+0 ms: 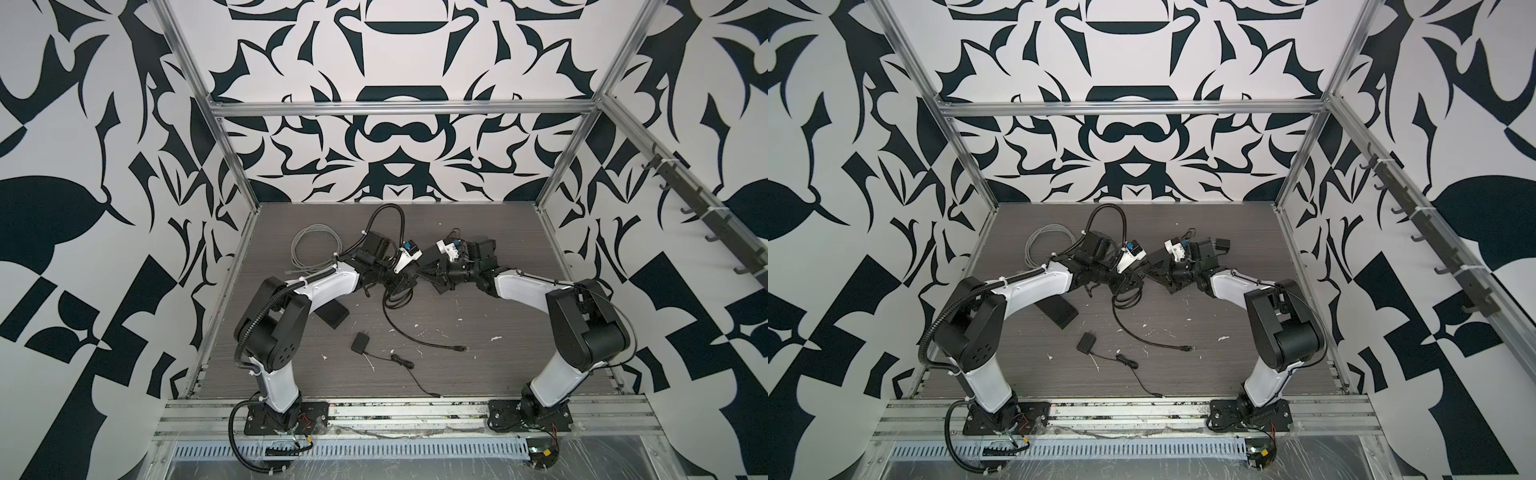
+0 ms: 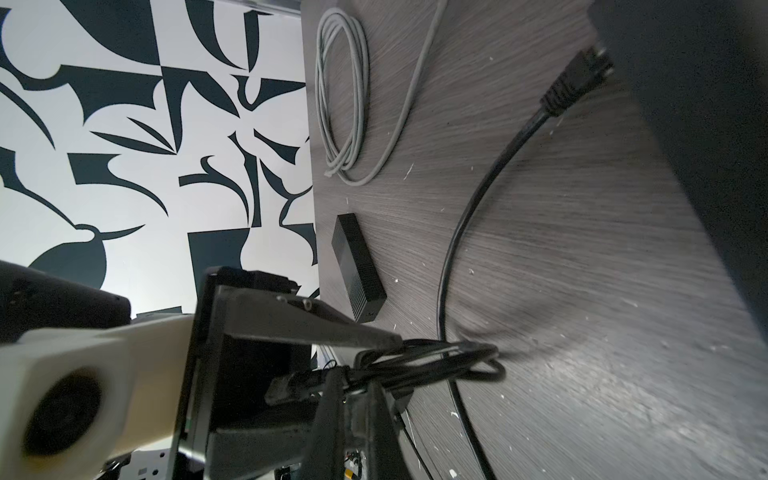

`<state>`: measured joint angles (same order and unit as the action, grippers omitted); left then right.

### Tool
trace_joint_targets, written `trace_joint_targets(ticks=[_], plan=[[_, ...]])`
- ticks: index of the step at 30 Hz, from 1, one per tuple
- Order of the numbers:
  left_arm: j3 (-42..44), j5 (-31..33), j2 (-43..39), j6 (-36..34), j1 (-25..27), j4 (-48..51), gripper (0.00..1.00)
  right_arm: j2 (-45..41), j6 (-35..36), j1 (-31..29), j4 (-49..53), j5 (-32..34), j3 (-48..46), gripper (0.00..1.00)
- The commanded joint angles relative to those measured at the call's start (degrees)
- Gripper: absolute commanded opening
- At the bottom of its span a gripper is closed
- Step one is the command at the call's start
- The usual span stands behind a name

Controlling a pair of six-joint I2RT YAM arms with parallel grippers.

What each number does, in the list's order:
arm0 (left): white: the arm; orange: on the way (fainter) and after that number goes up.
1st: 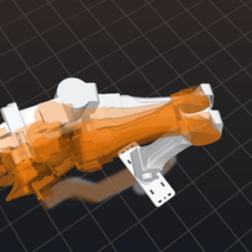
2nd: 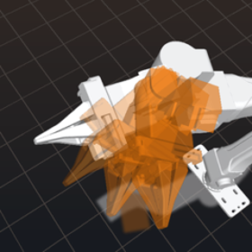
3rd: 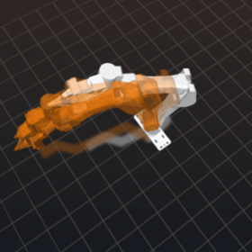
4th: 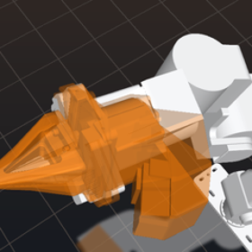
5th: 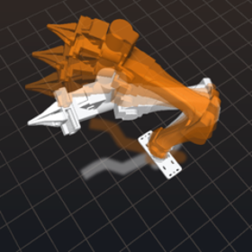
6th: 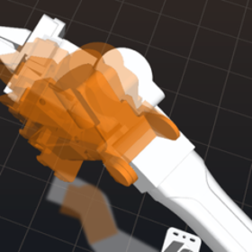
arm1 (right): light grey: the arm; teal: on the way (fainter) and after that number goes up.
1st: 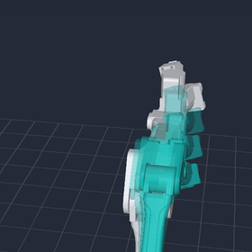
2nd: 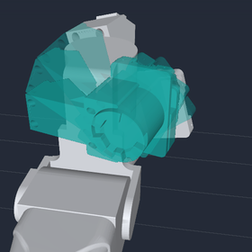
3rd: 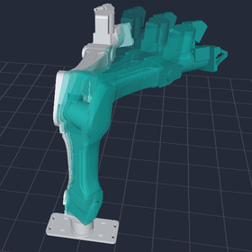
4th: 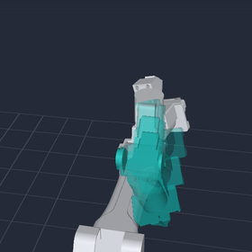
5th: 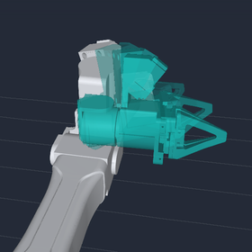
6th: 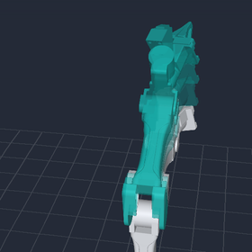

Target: Insert the plug into the switch port

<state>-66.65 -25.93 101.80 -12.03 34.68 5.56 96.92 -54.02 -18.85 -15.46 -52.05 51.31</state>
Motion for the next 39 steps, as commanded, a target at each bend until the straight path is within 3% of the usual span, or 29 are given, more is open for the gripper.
trace_joint_targets(ticks=[1, 5, 9, 13, 23, 29, 33, 39], plan=[[0.84, 0.39, -1.06, 4.08, -2.69, -5.24, 0.45, -0.29, 0.42, -0.07, -2.15, 0.12, 0.9, 0.0], [1.4, -1.25, -2.89, 8.23, -3.21, -8.6, 0.49, 0.18, -0.8, 0.04, -3.24, 1.4, 1.25, 0.0], [1.68, -0.82, -4.2, 17.21, -3.21, -15.31, 0.5, 1.3, -2.07, 0.04, -4.42, 1.95, 1.95, 0.0], [1.64, -4.65, -3.81, 21.49, -3.21, -18.91, 0.49, 2.37, -3.53, 0.3, -6.53, 2.57, 2.22, 0.0], [4.2, -14.65, -0.13, 13.82, -3.21, -22.57, 0.38, 3.29, -3.65, 1.08, -6.81, 2.36, 2.35, 0.0], [3.6, -23.19, 0.85, 16.36, -2.87, -27.56, 0.35, 3.03, -3.24, 1.7, -6.31, 2.71, 1.94, 0.0], [4.21, -22.22, 0.36, 15.8, -2.68, -25.43, 0.35, 2.16, -2.23, 2.04, -4.73, 2.96, 2.12, 0.0], [4.22, -15.15, 0.2, 10.66, -2.68, -16.31, 0.35, 0.43, 0.4, 2.84, -1.39, 3.29, 2.39, 0.0]])
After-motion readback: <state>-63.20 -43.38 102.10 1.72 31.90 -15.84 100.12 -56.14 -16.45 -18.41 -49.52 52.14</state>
